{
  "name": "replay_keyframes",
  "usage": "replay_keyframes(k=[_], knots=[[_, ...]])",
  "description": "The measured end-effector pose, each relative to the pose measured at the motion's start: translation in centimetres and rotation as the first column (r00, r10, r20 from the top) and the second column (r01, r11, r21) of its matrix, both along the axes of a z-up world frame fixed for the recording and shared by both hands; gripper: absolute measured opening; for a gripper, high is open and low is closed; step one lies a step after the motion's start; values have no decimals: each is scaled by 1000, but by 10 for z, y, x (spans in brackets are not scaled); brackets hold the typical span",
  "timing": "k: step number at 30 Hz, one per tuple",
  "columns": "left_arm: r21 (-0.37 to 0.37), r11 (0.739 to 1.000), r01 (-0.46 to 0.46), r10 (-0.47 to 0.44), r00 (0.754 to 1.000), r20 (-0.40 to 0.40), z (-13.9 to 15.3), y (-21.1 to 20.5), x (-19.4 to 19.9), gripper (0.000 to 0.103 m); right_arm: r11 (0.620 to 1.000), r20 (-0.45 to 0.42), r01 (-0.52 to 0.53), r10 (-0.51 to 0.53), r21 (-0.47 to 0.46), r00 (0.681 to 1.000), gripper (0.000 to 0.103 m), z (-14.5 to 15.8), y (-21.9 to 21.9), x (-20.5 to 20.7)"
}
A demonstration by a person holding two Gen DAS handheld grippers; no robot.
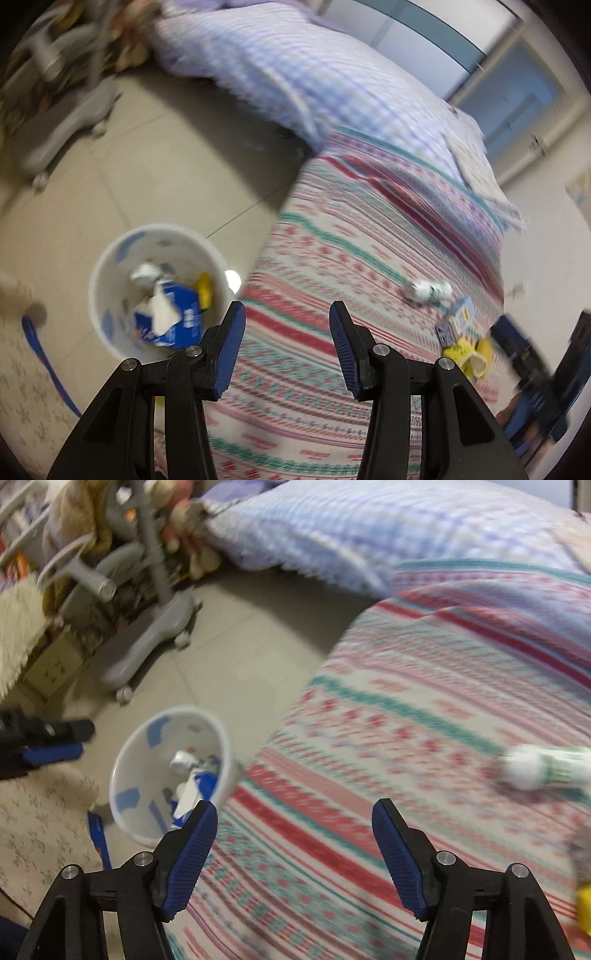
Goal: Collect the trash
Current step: 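Grasp the yellow snack bag on the bedspread with the left gripper, then grasp the yellow sponge with the right gripper and lift it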
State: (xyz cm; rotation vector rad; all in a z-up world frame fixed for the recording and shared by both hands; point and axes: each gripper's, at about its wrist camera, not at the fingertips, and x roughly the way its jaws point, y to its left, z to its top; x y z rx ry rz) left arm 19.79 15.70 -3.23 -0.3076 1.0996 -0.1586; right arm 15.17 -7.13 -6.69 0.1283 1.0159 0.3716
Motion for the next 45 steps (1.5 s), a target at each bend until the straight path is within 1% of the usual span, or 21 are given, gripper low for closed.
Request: replay_keyframes(k=[2,4,6,8,11,13,14,15,17,18,21,24,27,28,29,30,31,32,35,41,45], knots=[[6,999,48,-48,999,-1,0,-26,0,50,998,51,58,-58,-8,997,76,19,-33,-5],[-5,995,101,-101,995,-14,-3,-56,-1,50,988,125,151,-144,-43,982,82,35,-74,-14],[-16,989,148,-149,988,-32,-8,-85,-2,50,972,143,232,-224,-37,964,83,40,-110,-22],[-24,982,186,-187,982,-42,-11,-109,-5,50,950,116,313,-309,-16,944,83,41,-148,-26],[-22,961,275,-276,960,-40,-15,-158,-13,50,892,67,453,-451,-13,890,83,41,-208,-33],[-29,937,349,-350,936,-43,-22,-197,-21,50,861,38,509,-509,10,860,83,39,-236,-40],[-30,930,366,-367,929,-46,-25,-209,-24,50,844,24,537,-537,21,843,83,39,-248,-45],[-28,918,395,-396,917,-50,-31,-229,-29,50,818,1,574,-575,36,818,83,37,-263,-50],[-17,905,426,-426,903,-50,-39,-253,-34,50,776,-36,627,-626,65,779,83,34,-285,-59],[-9,898,440,-440,897,-50,-43,-265,-37,50,762,-51,643,-641,76,765,83,32,-292,-62],[28,873,486,-485,873,-46,-56,-303,-41,50,746,-75,661,-657,74,750,83,29,-305,-70],[77,869,489,-488,872,-38,-67,-327,-38,50,740,-85,670,-665,63,742,83,27,-316,-76],[89,875,475,-475,880,-29,-75,-337,-32,50,732,-87,679,-674,57,734,83,27,-325,-83],[93,877,471,-470,882,-29,-79,-340,-31,48,730,-90,681,-676,54,731,83,28,-327,-85],[104,878,468,-467,884,-30,-82,-342,-30,32,729,-91,683,-678,49,730,83,28,-330,-86],[117,878,465,-464,885,-38,-85,-344,-30,18,728,-91,684,-679,42,729,83,26,-332,-87],[128,878,462,-459,887,-58,-89,-346,-28,9,728,-89,685,-680,28,727,83,25,-336,-89],[123,882,455,-450,891,-65,-91,-346,-28,6,728,-88,685,-681,15,727,83,23,-339,-90],[111,896,429,-425,903,-64,-93,-342,-30,3,719,-102,695,-691,-2,715,83,17,-350,-93],[71,915,398,-396,917,-41,-72,-320,-42,3,676,-164,736,-731,-36,662,83,-4,-381,-98],[30,936,351,-350,936,-34,-52,-286,-43,3,670,-180,741,-734,-38,655,83,-9,-386,-98]])
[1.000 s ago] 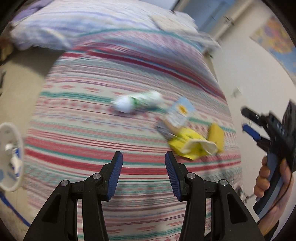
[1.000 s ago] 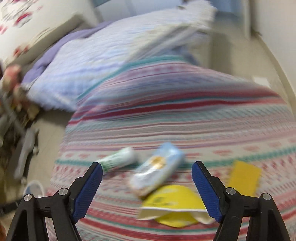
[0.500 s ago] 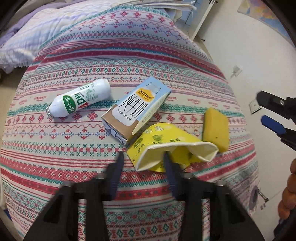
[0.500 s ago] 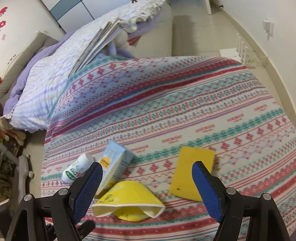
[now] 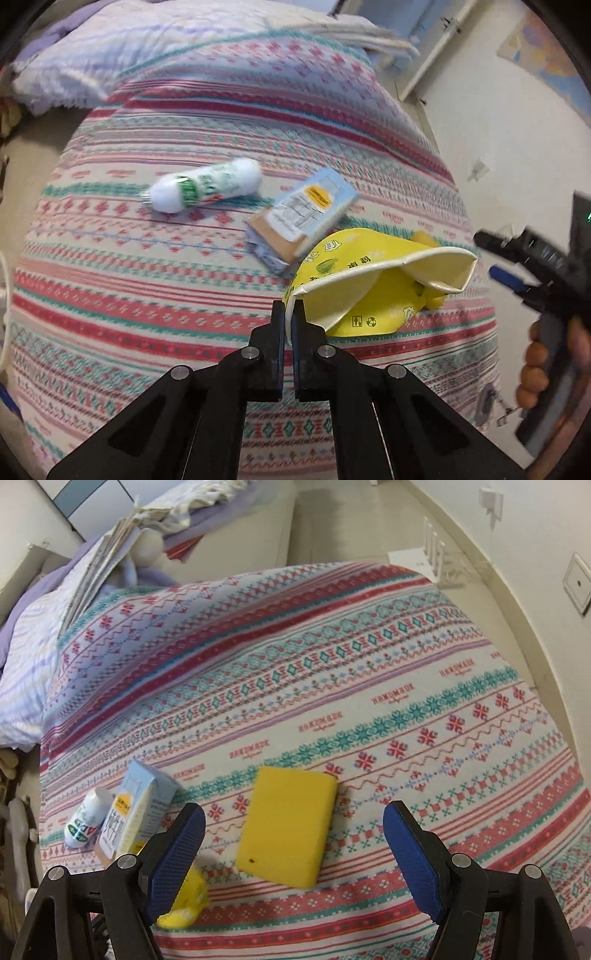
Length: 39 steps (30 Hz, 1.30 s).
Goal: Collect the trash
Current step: 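Grasp the yellow sponge with the right gripper and lift it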
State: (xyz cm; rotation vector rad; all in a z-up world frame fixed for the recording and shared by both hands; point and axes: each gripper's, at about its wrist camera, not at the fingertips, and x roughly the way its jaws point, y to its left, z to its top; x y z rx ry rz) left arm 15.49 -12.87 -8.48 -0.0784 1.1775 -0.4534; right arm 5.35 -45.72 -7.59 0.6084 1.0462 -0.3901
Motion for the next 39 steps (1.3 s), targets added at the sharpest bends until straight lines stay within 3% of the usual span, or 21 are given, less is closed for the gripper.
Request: replay_keyframes(k=[5,11,19,30,34,36,37,38,39], knots=[[-82,988,-128,127,992,-25,21,55,18,3,1000,-9,-27,27,0,1000,83,-2,9,7],[-123,951,-283,279,959,-47,33,125,35,3,998,-31,-58,58,-16,998,83,-7,22,18],[-137,925,-355,348,935,-76,32,176,44,3,995,-68,-84,81,-45,994,83,-18,37,36],[-173,892,-417,408,909,-83,40,235,45,3,995,-207,-17,-4,-101,978,83,-53,31,55],[-194,877,-440,431,898,-89,44,259,44,3,988,-245,-43,6,-147,970,83,-54,37,59],[-203,868,-454,446,891,-86,47,272,42,3,991,-299,-59,21,-120,954,83,-70,38,62],[-205,864,-461,454,887,-83,48,279,42,3,993,-303,-60,26,-105,953,65,-74,39,62],[-205,861,-465,458,885,-82,49,283,42,3,996,-286,-50,28,-71,958,55,-74,36,62],[-205,857,-473,466,881,-82,49,291,41,3,997,-254,-36,18,-64,967,54,-68,36,61]])
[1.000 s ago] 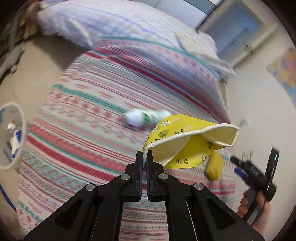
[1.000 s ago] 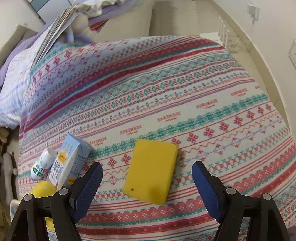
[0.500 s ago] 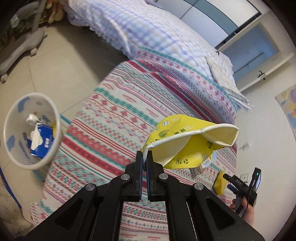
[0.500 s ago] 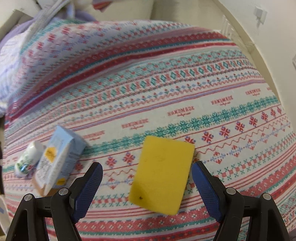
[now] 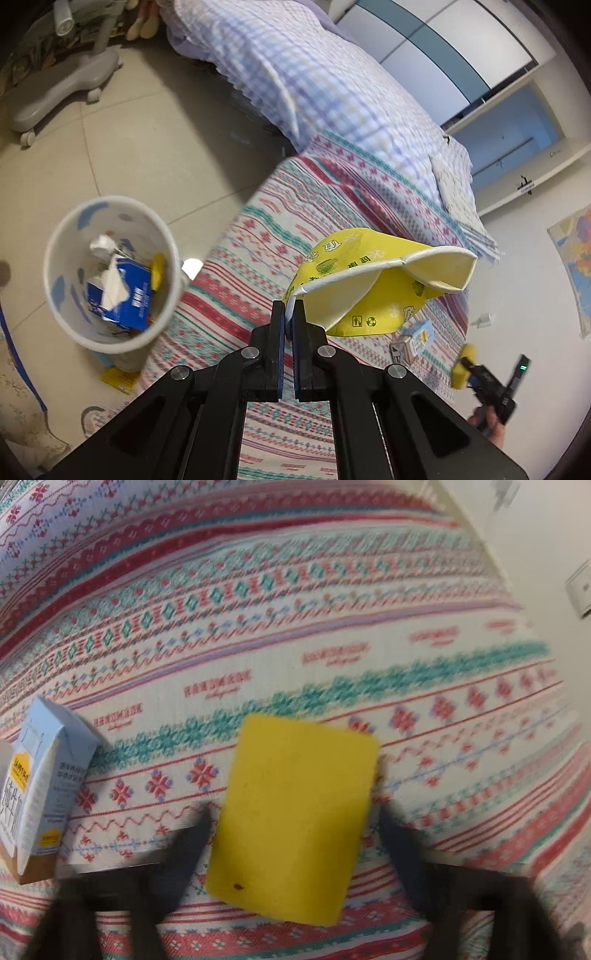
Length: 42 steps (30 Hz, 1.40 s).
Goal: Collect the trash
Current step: 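Grasp the yellow sponge with the right gripper and lift it, then drop yellow sponge into wastebasket with right gripper while left gripper holds yellow bag above it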
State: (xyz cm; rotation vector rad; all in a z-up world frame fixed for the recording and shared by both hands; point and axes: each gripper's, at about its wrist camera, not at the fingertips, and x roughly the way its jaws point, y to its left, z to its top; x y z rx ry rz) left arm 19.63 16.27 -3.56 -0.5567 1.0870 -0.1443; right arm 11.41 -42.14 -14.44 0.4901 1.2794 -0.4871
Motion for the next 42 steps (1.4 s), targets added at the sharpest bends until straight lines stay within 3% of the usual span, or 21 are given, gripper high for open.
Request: replay_keyframes(k=[3,6,8,12,20,28,35,42], knots=[[-7,1000,-19,19,1000,-9,-2,16,0,3,999,175,-21,26,-31,984,51,47,11,-2],[-23,999,-45,44,999,-26,-6,35,-2,3,993,287,-102,115,-59,951,51,81,41,-1],[-41,997,-67,65,997,-36,-9,51,-4,3,987,309,-154,162,-52,937,51,84,58,0],[-55,990,-131,130,991,-34,-8,91,-9,3,976,327,-219,206,4,923,51,75,93,6],[-48,963,-264,260,962,-82,-28,169,-22,3,940,351,-341,316,9,882,53,71,162,24],[-52,957,-285,277,953,-118,-42,196,-31,3,903,363,-429,387,40,848,53,54,225,36],[-67,957,-283,274,954,-126,-45,204,-30,3,843,388,-530,460,93,799,54,38,307,38],[-80,955,-284,270,951,-151,-52,207,-29,3,791,379,-596,513,141,770,54,18,377,49]])
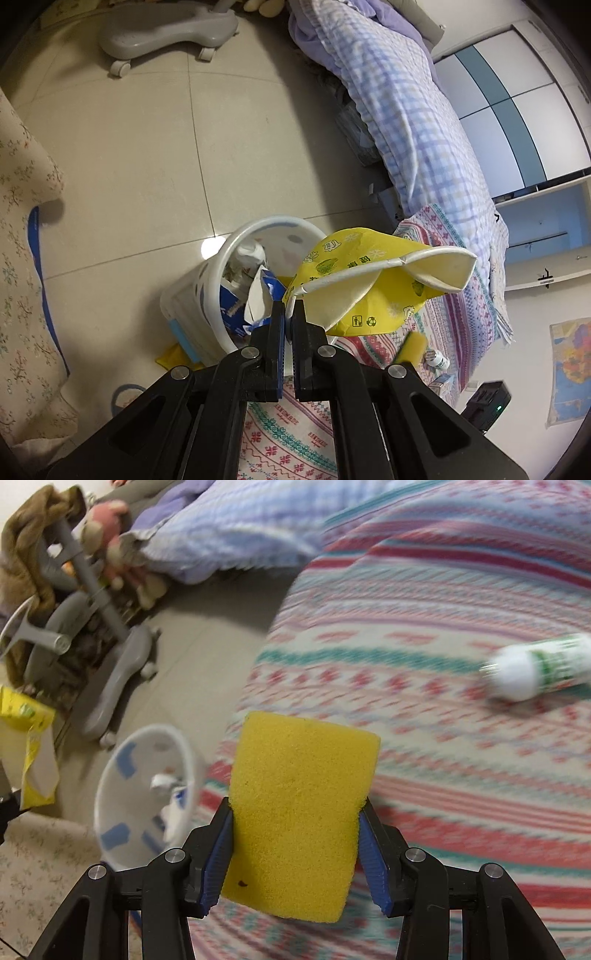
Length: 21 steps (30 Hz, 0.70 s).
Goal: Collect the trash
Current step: 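Drop yellow sponge into wastebasket with right gripper while left gripper holds yellow bag above it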
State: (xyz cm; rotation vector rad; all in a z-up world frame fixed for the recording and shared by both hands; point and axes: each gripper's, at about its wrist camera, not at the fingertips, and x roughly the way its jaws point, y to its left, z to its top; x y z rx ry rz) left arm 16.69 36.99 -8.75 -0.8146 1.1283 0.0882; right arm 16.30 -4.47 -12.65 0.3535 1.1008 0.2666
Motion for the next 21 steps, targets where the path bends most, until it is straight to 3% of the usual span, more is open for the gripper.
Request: replay_keyframes(k=[3,7,12,21], knots=[[28,1000,-6,6,1000,-1,0,1,0,3,999,-3,-27,27,34,1000,54,1,27,8],[-51,998,-26,26,1000,-4,-3,6,-2,3,996,20,-86,86,35,996,55,5,66,16],[-20,998,-63,64,998,26,7,16,-4,3,988,12,-141,141,59,990,55,-1,107,29],[-41,997,-59,58,998,-23,-8,16,1,3,979,-2,-200,201,45,980,56,-18,159,40]])
